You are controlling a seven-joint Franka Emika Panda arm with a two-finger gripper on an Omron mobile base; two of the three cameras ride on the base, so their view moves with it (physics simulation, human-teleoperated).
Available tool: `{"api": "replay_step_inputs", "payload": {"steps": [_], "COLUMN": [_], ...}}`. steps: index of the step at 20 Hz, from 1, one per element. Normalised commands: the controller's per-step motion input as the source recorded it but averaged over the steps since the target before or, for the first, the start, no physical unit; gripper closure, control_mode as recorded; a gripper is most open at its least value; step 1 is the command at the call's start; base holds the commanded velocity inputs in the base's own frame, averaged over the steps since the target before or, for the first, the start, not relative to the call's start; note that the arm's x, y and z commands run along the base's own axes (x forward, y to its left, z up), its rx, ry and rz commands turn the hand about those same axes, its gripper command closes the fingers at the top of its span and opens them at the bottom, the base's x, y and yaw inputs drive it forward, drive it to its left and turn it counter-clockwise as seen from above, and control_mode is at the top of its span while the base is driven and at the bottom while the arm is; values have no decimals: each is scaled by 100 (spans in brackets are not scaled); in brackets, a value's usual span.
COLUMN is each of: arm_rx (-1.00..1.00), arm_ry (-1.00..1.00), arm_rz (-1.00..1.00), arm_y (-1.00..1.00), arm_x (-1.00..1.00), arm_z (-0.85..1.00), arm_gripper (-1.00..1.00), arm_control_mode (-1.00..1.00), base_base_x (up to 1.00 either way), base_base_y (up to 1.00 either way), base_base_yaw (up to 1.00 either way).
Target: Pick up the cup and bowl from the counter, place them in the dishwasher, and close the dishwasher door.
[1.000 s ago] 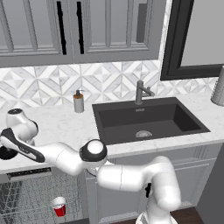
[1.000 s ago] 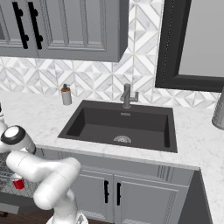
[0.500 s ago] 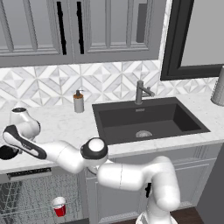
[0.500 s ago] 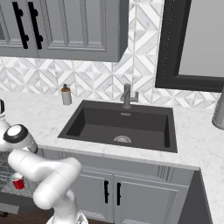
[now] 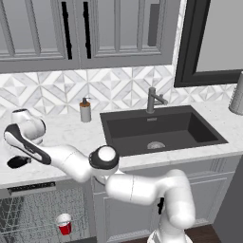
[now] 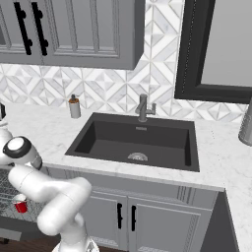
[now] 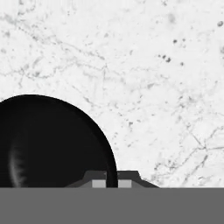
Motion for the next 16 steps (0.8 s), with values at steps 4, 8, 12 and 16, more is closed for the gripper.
{"api": "replay_step_inputs", "payload": {"steps": [4,8,12,16], "arm_rx": [0,0,0,0], "arm_ry": [0,-6,-23,-28], "arm_rz": [-3,-5,-5,-2], "arm_y": [-100,-100,-100,-100], "arm_x": [-76,-98,-100,-100], "arm_z": [-24,-51,-40,-1], "arm_gripper": [100,100,100,100], "arm_control_mode": [-100,-100,-100,-100], "base_base_x": [0,0,0,0], "base_base_y": [0,0,0,0], "base_base_yaw": [0,0,0,0]}}
